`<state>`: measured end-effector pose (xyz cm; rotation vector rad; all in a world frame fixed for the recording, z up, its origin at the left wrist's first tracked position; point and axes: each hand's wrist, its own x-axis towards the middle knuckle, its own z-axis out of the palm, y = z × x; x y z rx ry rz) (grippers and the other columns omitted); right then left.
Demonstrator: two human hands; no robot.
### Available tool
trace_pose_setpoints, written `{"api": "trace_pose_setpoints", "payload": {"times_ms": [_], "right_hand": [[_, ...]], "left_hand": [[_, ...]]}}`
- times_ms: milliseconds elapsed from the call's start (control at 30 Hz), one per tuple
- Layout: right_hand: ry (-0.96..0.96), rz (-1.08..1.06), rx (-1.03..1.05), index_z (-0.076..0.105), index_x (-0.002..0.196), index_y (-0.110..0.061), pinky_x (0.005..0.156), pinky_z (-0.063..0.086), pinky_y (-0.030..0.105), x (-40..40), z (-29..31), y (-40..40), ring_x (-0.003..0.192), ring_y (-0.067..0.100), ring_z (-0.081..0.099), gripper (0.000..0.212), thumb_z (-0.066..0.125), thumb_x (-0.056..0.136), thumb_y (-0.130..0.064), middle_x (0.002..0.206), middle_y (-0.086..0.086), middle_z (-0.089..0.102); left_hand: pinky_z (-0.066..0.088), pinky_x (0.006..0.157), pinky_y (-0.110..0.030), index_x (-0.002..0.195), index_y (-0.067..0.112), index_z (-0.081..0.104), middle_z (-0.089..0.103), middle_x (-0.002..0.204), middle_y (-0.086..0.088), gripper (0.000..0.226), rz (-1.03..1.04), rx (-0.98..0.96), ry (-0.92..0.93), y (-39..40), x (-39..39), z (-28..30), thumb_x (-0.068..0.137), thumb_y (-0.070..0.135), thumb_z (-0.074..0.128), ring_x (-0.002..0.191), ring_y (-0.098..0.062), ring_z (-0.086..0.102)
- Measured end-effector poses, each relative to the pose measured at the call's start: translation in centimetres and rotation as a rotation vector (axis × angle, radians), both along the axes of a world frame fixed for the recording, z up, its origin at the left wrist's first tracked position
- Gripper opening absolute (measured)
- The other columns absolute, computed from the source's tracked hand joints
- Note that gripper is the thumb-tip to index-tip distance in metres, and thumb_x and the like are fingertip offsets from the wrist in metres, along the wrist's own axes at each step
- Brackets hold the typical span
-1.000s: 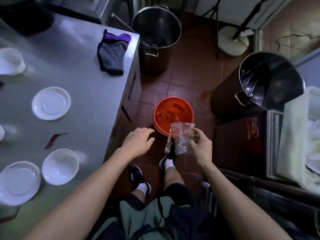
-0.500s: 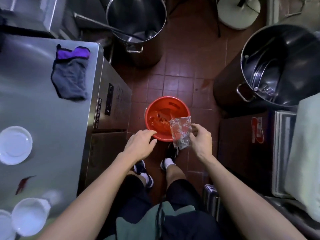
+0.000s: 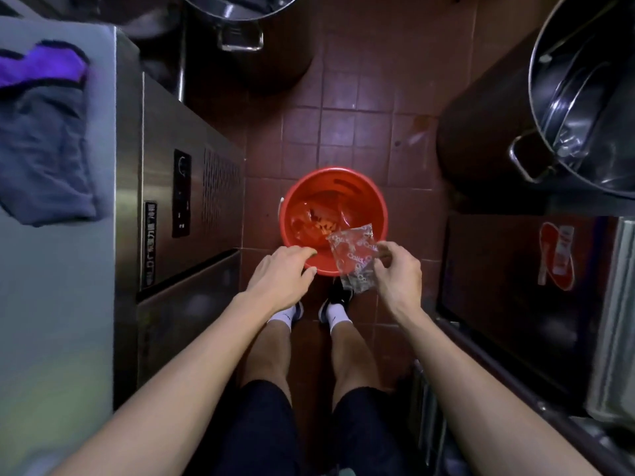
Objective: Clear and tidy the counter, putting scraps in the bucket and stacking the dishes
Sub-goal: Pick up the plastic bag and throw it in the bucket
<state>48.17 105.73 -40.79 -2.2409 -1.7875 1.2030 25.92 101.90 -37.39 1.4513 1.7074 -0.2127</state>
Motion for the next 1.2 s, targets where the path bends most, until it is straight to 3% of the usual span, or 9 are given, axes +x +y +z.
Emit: {"api": "trace_pose_setpoints", "payload": {"times_ms": [567, 1000, 1200], "right_hand": [[0.023, 0.037, 0.093, 0.069, 0.118, -0.016, 0.095, 0.052, 0.038, -3.3, -21.1, 6.3, 0.099, 0.018, 0.066, 0.031, 0.063, 0.088, -0.011, 0.109, 0.0, 0.071], [0.064, 0.075, 0.112, 0.068, 0.1, -0.02, 0.086, 0.052, 0.041, -3.5, -27.4, 5.0, 0.093, 0.017, 0.063, 0.017, 0.063, 0.087, -0.01, 0.097, -0.004, 0.067], [0.049, 0.075, 0.079, 0.067, 0.103, -0.017, 0.09, 0.05, 0.042, -4.4, -28.1, 3.5, 0.1, 0.02, 0.061, 0.019, 0.063, 0.087, -0.007, 0.102, -0.002, 0.066]], "left_hand": [[0.041, 0.106, -0.047, 0.141, 0.026, 0.047, 0.051, 0.143, 0.001, 0.045, -0.025, -0.05, -0.007, 3.9, -3.2, -22.1, 0.098, 0.038, 0.05, 0.131, -0.025, 0.046], [0.039, 0.107, -0.047, 0.139, 0.026, 0.049, 0.049, 0.145, 0.006, 0.043, -0.065, -0.049, -0.015, 4.2, -1.5, -27.8, 0.098, 0.037, 0.048, 0.129, -0.023, 0.046], [0.039, 0.108, -0.047, 0.139, 0.026, 0.05, 0.047, 0.147, 0.005, 0.043, -0.079, -0.074, 0.007, 3.3, -2.3, -28.6, 0.098, 0.038, 0.048, 0.133, -0.022, 0.043]]}}
